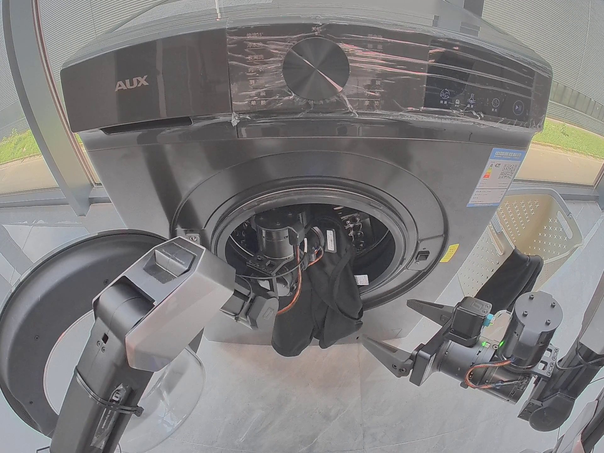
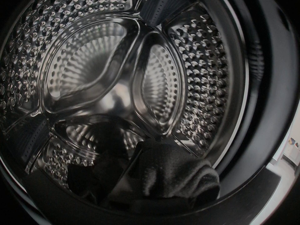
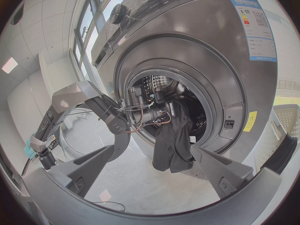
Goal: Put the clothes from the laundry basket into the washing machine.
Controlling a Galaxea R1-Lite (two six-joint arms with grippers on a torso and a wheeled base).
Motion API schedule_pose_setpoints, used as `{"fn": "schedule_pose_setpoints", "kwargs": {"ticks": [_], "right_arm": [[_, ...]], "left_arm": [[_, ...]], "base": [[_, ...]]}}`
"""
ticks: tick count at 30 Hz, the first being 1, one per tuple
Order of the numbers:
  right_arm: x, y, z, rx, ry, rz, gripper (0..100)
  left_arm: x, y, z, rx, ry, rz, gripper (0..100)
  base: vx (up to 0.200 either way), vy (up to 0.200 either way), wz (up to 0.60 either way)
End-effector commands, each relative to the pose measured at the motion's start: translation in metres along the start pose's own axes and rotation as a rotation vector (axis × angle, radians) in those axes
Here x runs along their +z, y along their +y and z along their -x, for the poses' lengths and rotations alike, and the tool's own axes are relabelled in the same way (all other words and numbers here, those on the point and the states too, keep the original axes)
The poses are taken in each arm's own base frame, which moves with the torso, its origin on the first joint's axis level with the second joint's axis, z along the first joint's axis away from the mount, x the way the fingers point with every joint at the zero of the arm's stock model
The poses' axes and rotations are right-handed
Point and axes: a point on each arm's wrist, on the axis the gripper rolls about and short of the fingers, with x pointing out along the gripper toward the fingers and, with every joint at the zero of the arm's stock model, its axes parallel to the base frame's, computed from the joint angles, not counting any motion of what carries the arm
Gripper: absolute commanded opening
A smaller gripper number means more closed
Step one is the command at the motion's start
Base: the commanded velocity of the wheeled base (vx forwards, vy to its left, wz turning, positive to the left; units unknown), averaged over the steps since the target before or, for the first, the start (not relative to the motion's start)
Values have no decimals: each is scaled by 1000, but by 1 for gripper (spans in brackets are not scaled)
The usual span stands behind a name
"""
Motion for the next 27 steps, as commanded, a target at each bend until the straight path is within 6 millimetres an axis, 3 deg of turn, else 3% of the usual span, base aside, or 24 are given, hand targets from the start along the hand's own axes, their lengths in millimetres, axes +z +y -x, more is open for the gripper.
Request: {"fn": "schedule_pose_setpoints", "kwargs": {"ticks": [1,6,19,20,25,27], "right_arm": [[-1,0,0,0,2,2,100],[-2,0,-1,0,7,0,100],[-1,-1,-1,-4,5,1,100],[-1,-1,-1,-4,5,1,100],[-1,-1,-1,-3,3,1,100],[-1,-1,-1,-3,3,1,100]], "left_arm": [[-13,19,-26,95,-56,-2,0],[-9,28,-38,138,-100,3,0],[-3,30,-39,141,-95,14,0],[-1,30,-39,140,-98,14,100],[6,25,-33,135,-75,13,100],[6,23,-21,136,22,2,100]], "base": [[0,0,0],[0,0,0],[0,0,0],[0,0,0],[0,0,0],[0,0,0]]}}
